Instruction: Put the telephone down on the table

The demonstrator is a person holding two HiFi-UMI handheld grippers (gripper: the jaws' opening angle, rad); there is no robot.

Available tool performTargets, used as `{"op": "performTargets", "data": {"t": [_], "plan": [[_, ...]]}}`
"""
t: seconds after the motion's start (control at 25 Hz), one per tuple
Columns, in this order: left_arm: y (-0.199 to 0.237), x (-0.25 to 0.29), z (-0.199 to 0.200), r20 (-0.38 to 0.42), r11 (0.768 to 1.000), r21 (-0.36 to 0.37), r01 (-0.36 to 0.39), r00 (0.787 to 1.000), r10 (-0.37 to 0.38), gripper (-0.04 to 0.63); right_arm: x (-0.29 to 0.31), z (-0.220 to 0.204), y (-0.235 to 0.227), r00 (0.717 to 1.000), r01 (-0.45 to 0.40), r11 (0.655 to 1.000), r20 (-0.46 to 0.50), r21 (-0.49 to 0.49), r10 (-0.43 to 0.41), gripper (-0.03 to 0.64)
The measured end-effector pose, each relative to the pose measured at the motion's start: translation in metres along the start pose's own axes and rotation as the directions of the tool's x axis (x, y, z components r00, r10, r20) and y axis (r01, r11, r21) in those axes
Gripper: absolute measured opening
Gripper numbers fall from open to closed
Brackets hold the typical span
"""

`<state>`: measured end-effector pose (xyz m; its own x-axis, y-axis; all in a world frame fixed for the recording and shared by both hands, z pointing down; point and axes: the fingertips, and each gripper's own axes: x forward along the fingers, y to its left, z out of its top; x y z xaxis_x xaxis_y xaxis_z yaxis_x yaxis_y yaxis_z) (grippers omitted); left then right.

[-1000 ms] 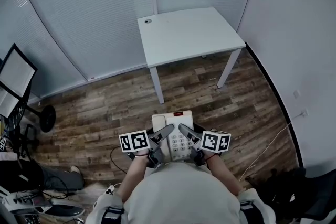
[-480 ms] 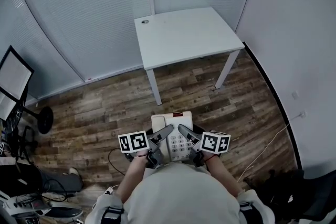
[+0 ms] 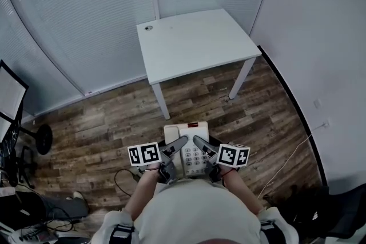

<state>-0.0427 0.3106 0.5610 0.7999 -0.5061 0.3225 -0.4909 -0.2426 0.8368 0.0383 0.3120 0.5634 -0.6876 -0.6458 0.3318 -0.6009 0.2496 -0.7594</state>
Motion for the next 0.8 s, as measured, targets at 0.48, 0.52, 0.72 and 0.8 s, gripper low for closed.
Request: {"op": "performTargets", "data": {"t": [0.48, 0.52, 0.72, 0.8], "plan": [[0.024, 0.036, 0.074, 0.002, 1.0, -0.019, 0.012, 1.0, -0.012, 0.428, 0.06, 0.059, -0.015, 1.0, 0.021, 1.0, -0.013, 0.007, -0.021, 0.305], [0.026, 0.039, 0.081, 0.004, 1.0, -0.019, 0.015, 1.0, -0.015, 0.428, 0.065, 0.065, -0.016, 1.0, 0.024, 1.0, -0.014, 0.005, -0.024, 0.305], [0.033, 0.053, 0.115, 0.0, 1.0, -0.019, 0.02, 1.0, -0.02, 0.428, 0.09, 0.092, -0.019, 0.999, 0.031, 0.999, -0.013, 0.006, -0.031, 0.305], [0.037, 0.059, 0.129, -0.003, 1.0, -0.022, 0.018, 1.0, -0.019, 0.428, 0.101, 0.102, -0.021, 0.999, 0.034, 0.999, -0.014, 0.01, -0.034, 0.305]]}}
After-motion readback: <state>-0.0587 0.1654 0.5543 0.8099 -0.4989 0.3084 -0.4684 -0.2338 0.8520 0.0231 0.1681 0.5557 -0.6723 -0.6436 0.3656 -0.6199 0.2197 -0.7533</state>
